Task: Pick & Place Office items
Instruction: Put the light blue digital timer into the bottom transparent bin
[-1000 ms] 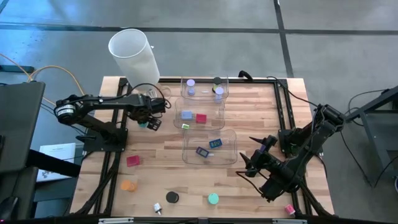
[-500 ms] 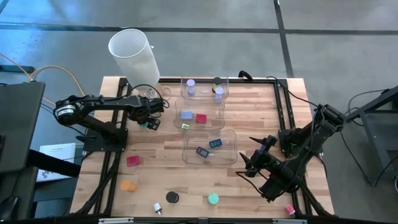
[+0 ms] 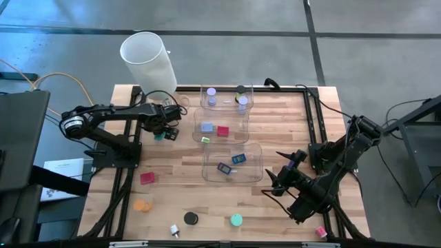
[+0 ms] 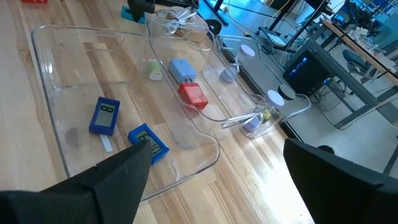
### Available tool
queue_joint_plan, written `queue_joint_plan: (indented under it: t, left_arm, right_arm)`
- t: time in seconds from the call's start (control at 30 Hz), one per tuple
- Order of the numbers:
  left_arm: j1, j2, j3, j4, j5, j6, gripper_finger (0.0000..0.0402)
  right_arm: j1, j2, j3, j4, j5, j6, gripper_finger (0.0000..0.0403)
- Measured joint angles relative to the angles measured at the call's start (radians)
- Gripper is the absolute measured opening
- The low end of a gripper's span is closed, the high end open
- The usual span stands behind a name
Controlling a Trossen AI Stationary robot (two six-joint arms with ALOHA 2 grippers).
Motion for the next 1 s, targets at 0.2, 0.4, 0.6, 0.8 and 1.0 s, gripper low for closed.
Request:
queue_joint_plan:
  t: [0.2,0.4,0.6,0.8,1.0]
  left_arm:
    - [0.0,0.055,0.0,0.005,0.017,0.018,0.0282]
    - [0.0,0.147,0.006,0.0,0.037,0.039,0.0282]
    - [0.0,0.178,0.006,0.003,0.053,0.047,0.0255]
    - [-0.008,0.179,0.005,0.012,0.081,0.044,0.0188]
    - [-0.037,0.179,0.005,0.0,0.052,0.044,0.0128]
  right_arm:
    - [0.0,0.0,0.0,0.002,-0.001,0.0,0.0354]
    - [0.0,0.0,-0.001,0.002,-0.001,0.0,0.0354]
    - [0.0,0.0,-0.059,0.019,0.003,0.0,0.0354]
    - [-0.014,0.0,-0.157,0.082,-0.003,0.0,0.0354]
    - [-0.039,0.0,-0.183,0.114,-0.01,0.0,0.0354]
